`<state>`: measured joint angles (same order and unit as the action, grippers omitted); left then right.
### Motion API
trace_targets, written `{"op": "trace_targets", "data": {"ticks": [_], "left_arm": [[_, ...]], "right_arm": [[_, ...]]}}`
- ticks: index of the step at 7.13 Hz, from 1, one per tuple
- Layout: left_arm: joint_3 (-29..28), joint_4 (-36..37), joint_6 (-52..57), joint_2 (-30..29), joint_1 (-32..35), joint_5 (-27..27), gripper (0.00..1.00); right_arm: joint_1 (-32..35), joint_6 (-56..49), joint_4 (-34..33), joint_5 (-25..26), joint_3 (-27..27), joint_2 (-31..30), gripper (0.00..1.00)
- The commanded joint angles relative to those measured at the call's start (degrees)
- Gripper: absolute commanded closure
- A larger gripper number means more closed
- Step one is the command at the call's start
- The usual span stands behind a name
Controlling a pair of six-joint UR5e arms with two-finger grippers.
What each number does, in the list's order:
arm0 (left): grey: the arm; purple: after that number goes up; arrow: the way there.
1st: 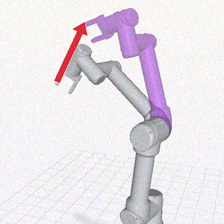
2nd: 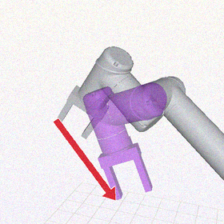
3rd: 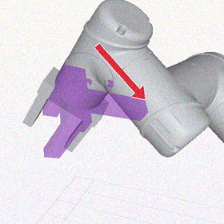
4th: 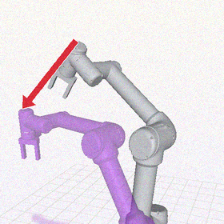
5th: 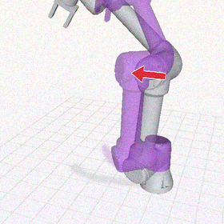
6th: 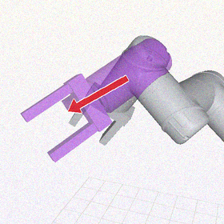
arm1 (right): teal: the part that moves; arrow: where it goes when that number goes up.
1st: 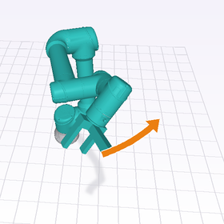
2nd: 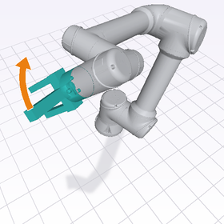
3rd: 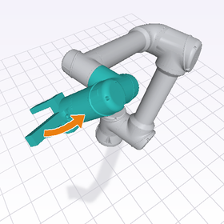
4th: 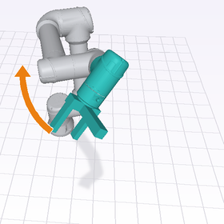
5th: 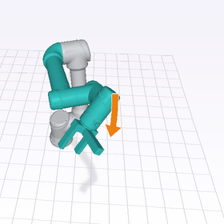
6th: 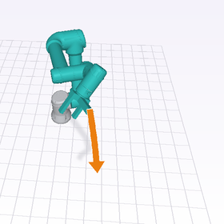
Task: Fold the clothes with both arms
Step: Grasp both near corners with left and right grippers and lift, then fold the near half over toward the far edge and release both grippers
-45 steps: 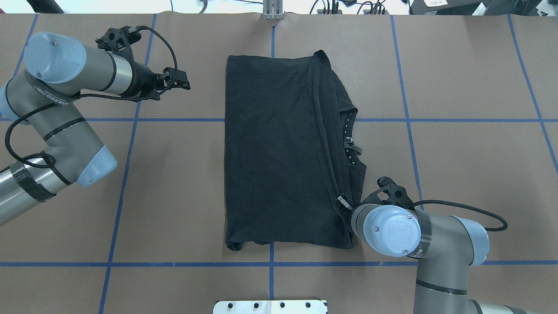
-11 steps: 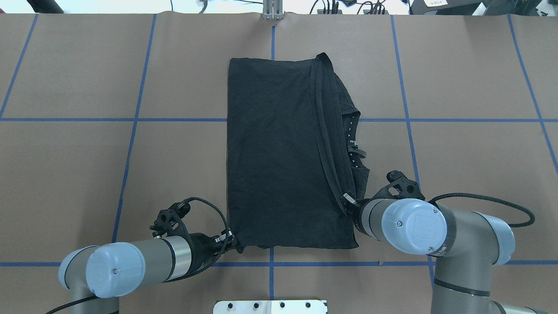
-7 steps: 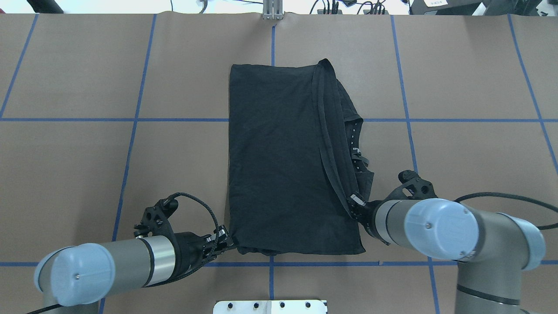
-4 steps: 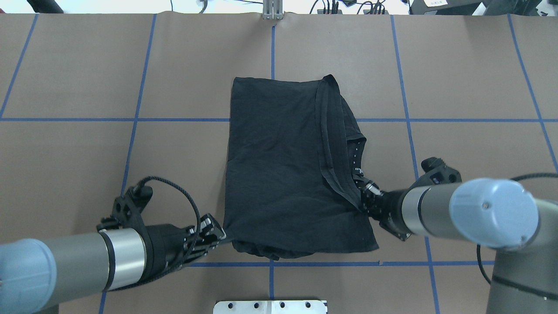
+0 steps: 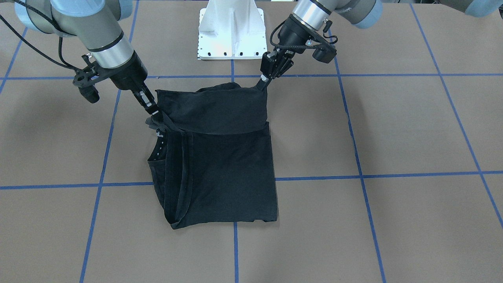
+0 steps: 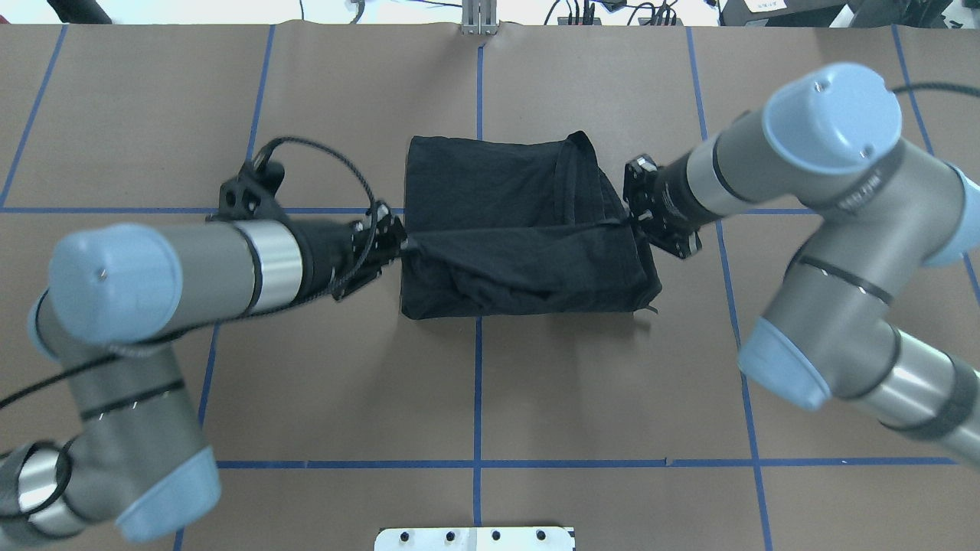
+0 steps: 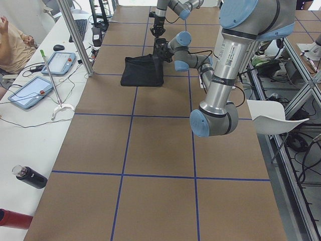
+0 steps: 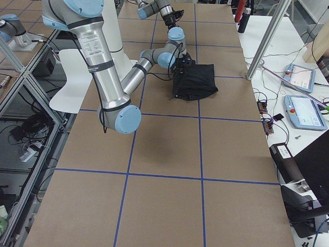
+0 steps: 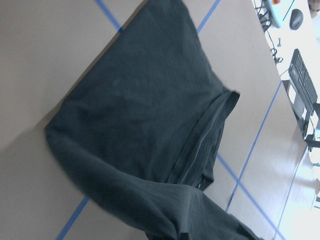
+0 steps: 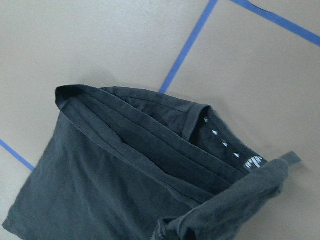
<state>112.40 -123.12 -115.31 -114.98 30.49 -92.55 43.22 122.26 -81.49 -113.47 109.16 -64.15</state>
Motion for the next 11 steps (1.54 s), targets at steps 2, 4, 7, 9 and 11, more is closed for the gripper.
{"op": "trace_targets", "data": {"ticks": [2,4,7,9,11], "left_arm": [[-15.0,-4.1,3.5,-7.2,6.2,-0.5,1.00],[-24.6,-10.5,5.6,-10.4,7.6,-0.4,1.00],[-42.7,-21.0,9.5,-17.4,12.2,0.2,0.00],[-42.5,-21.0,10.1,-17.6,14.9,0.0,0.00],[-39.0,-20.6,12.8,-15.7,15.0,-0.6,0.00]], "right_arm": [[4.0,-7.1,0.5,-0.5,-17.4,10.9,1.00],[5.4,-10.4,6.6,-0.4,-29.6,15.7,1.00],[6.8,-18.2,17.9,2.7,-50.9,27.2,0.00],[9.0,-20.7,17.4,1.1,-48.3,26.5,0.00],[9.0,-20.9,15.2,-0.3,-40.4,22.7,0.00]]}}
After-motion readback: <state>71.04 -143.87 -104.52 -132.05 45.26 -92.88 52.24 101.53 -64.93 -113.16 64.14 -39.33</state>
